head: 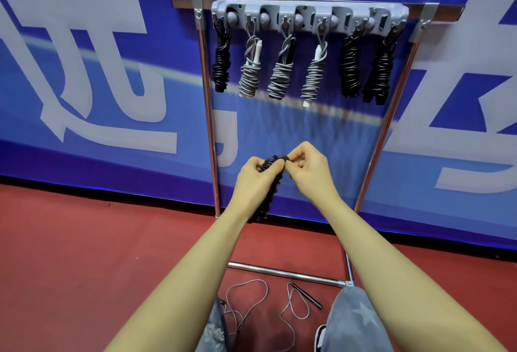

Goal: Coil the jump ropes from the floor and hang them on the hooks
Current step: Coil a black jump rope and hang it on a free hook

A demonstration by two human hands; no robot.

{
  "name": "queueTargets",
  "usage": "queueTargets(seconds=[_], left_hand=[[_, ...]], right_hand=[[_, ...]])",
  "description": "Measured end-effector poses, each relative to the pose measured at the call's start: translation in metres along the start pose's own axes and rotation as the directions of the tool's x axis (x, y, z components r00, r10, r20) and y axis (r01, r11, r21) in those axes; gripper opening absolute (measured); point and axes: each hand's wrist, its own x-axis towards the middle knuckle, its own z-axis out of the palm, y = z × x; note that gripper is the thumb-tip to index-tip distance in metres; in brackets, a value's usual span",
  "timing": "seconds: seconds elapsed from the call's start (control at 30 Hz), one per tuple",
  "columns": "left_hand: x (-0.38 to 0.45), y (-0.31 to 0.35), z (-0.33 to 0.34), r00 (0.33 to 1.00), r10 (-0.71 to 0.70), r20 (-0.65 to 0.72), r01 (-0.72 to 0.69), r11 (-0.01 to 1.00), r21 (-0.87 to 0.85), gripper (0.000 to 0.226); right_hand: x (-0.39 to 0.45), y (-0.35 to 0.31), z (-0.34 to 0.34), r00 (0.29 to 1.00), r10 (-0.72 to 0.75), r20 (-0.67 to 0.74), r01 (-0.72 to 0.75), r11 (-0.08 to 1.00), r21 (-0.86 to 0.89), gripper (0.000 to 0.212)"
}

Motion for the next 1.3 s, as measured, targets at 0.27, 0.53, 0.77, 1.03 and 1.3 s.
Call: queueTargets(seconds=[0.27, 0.53, 0.77, 1.03, 1.3], left_hand=[[0.001, -0.004, 0.003, 0.995, 0.084, -0.062, -0.068, 0.971, 0.229, 0.042], [0.004, -0.002, -0.008, 0.989, 0.141, -0.049, -0.130, 0.975, 0.182, 0.035], [0.005, 0.009, -0.015, 0.989, 0.146, 0.007, -0.146, 0.989, 0.012, 0.032], [0.003, 0.011, -0.019, 0.991, 0.086, 0.103, -0.073, 0.990, -0.124, 0.032], [0.004, 0.013, -0.024, 0.974, 0.081, 0.212, -0.052, 0.989, -0.140, 0.044]], right_hand=[[-0.003, 0.003, -0.008, 0.995, 0.089, 0.041, -0.095, 0.972, 0.216, 0.013], [-0.006, -0.001, -0.009, 0.980, 0.004, 0.198, -0.038, 0.985, 0.168, 0.020], [0.010, -0.013, -0.010, 0.978, -0.015, 0.210, -0.028, 0.979, 0.201, 0.025], [0.011, -0.019, -0.021, 0.945, -0.079, 0.317, 0.048, 0.994, 0.102, 0.012], [0.013, -0.018, -0.024, 0.940, -0.102, 0.326, 0.086, 0.994, 0.062, 0.001]])
